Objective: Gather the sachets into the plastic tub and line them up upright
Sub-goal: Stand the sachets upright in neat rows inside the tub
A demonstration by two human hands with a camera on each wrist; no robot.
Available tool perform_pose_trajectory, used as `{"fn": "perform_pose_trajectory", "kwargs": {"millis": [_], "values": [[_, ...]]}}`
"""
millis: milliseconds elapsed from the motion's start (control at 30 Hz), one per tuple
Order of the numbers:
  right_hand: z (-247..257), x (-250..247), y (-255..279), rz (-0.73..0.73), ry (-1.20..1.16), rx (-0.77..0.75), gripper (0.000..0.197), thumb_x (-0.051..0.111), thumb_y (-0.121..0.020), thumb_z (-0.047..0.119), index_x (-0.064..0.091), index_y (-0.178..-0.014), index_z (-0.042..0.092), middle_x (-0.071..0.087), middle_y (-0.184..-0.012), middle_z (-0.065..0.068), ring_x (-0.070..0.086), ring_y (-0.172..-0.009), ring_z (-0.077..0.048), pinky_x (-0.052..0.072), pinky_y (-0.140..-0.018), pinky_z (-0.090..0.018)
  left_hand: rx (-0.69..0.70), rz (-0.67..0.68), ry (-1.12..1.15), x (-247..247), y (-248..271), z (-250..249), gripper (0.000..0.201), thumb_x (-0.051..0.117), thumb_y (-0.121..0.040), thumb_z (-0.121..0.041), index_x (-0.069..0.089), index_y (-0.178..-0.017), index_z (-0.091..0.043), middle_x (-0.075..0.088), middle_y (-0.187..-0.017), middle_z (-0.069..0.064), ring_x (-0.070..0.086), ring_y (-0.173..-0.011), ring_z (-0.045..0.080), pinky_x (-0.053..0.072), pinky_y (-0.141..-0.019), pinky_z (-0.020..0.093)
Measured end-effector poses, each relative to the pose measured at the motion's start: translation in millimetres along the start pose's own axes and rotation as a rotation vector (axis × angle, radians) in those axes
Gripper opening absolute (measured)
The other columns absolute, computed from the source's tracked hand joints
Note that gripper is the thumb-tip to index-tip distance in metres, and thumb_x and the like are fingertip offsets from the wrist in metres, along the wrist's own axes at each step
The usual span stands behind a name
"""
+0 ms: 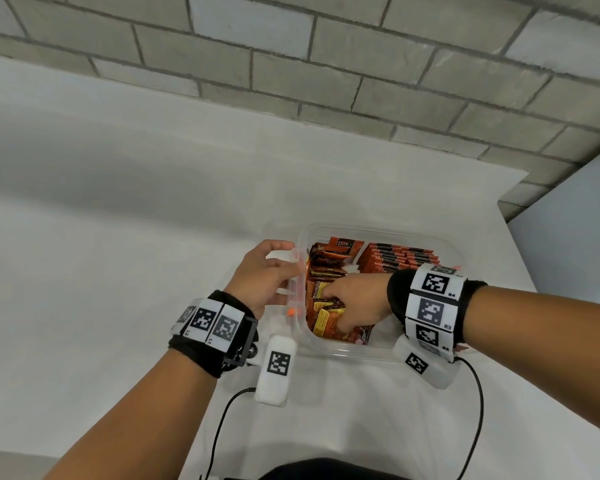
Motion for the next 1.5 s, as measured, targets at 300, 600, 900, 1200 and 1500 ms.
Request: {"fn": "perform_pose_trajectory", "kwargs": {"millis": [300, 600, 900, 1200, 1500], "values": [[-27, -40, 38, -0.256, -0.268, -0.023, 0.034, 0.063, -0.088, 0.031, 0.051, -0.118, 0.021, 0.063, -0.098, 0.002, 0.061, -0.084, -0.018, 0.052, -0.067, -0.028, 0.161, -0.18, 0.014, -21, 9, -32, 0.02, 0.063, -0.09, -0.025, 0.061, -0.109, -0.02, 0.062, -0.105, 0.004, 0.06, -0.09, 0.018, 0.049, -0.066, 0.029], [-42, -68, 93, -0.414, -0.766, -0.266, 0.029, 0.065, -0.086, 0.009, 0.06, -0.113, 0.019, 0.071, -0.104, 0.005, 0.066, -0.096, -0.011, 0.051, -0.089, -0.024, 0.185, 0.243, 0.066, 67, 40, -65, 0.046, 0.06, -0.081, -0.057, 0.061, -0.113, -0.024, 0.067, -0.112, 0.005, 0.063, -0.107, 0.025, 0.055, -0.083, 0.046], [-34, -67, 106, -0.458, -0.849, -0.4, 0.02, 0.059, -0.083, 0.012, 0.058, -0.102, 0.016, 0.066, -0.09, 0.006, 0.063, -0.082, -0.012, 0.053, -0.075, -0.028, -0.129, 0.787, 0.375, 146, 69, -32, 0.047, 0.081, -0.066, -0.024, 0.066, -0.109, -0.011, 0.068, -0.101, 0.018, 0.067, -0.091, 0.04, 0.058, -0.075, 0.049], [-46, -76, 105, -0.728, -0.659, -0.333, 0.052, 0.065, -0.086, 0.013, 0.04, -0.123, 0.04, 0.039, -0.113, 0.013, 0.043, -0.099, 0.006, 0.041, -0.079, -0.006, -0.157, 0.717, 0.5, 136, 51, -27, 0.042, 0.052, -0.073, -0.013, 0.065, -0.113, -0.009, 0.063, -0.107, 0.02, 0.063, -0.094, 0.042, 0.052, -0.081, 0.056], [-60, -77, 101, -0.872, -0.853, -0.301, 0.057, 0.062, -0.085, 0.003, 0.04, -0.127, 0.034, 0.042, -0.112, 0.0, 0.047, -0.1, -0.012, 0.052, -0.073, -0.023, -0.043, 0.586, 0.605, 123, 33, -33, 0.042, 0.06, -0.066, -0.001, 0.068, -0.107, -0.007, 0.067, -0.102, 0.017, 0.067, -0.089, 0.031, 0.058, -0.072, 0.046]]}}
Point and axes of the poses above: each hand's wrist, its own y-axis away from the middle knuckle, its own x-axis out of the palm, z = x × y, the point moved 9 cm from there along -y, towards the middle knuckle
